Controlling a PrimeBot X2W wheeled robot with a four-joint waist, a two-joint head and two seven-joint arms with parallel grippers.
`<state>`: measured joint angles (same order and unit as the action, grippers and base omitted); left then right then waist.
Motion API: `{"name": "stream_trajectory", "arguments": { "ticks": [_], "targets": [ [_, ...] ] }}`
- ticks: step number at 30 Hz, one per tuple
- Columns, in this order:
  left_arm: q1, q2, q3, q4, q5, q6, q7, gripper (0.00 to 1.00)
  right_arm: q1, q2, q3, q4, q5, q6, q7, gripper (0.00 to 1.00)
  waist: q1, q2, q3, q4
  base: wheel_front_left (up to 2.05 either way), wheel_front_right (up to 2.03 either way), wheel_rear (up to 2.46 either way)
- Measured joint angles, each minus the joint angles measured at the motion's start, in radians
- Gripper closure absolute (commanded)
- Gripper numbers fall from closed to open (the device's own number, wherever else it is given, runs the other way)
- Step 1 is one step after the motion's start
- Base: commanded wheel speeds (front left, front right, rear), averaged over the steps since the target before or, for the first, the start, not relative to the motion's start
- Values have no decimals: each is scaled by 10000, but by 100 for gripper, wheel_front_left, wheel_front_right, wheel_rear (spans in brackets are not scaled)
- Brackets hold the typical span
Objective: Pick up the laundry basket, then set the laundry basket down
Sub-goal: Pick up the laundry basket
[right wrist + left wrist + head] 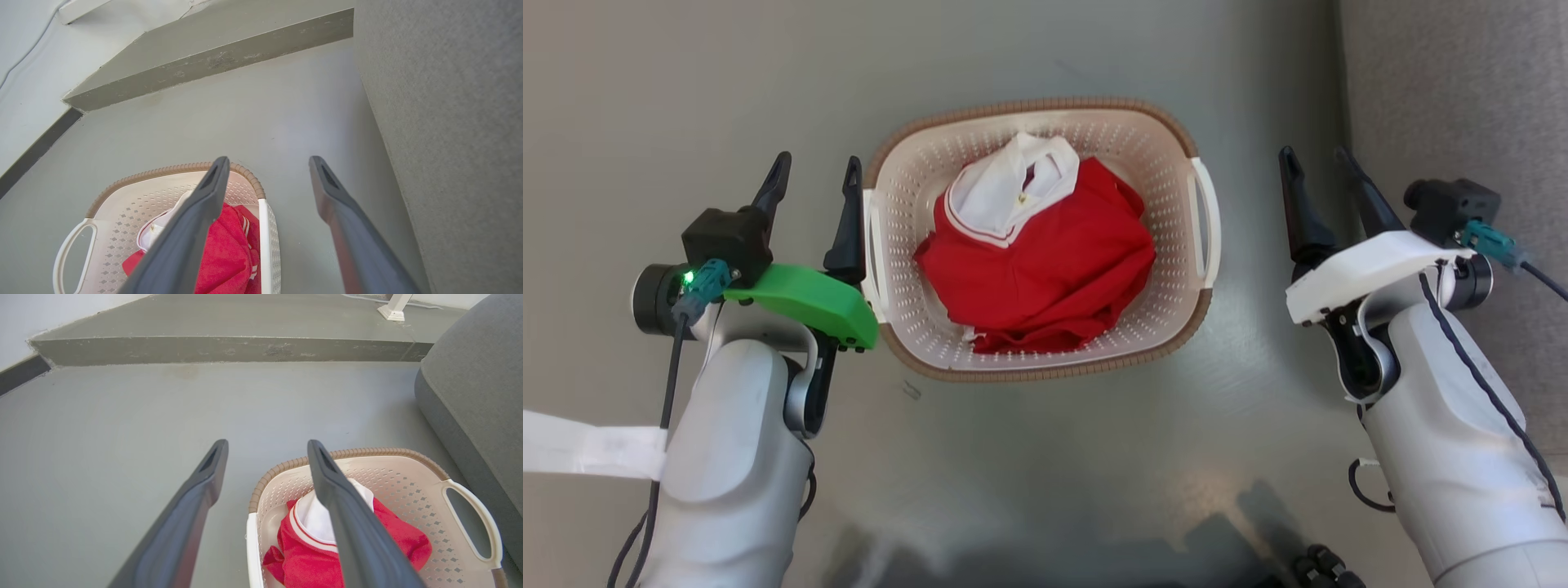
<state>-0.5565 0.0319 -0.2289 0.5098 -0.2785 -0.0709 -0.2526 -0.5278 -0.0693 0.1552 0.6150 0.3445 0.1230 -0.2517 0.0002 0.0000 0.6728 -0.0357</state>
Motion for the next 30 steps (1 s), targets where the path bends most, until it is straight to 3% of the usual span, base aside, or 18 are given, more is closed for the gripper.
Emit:
{"name": "stream_trajectory", "arguments": {
  "ticks": [9,30],
  "targets": [
    [-828,-56,-75,1264,-709,-140,8,0,-929,8,247,1112,102,2,2,0,0,0,904,85,0,0,0],
    [-2254,-100,-1331,3310,-1758,-360,412,0,-2456,40,1457,3122,715,2,339,0,-1,0,2346,347,0,0,0]
  ]
}}
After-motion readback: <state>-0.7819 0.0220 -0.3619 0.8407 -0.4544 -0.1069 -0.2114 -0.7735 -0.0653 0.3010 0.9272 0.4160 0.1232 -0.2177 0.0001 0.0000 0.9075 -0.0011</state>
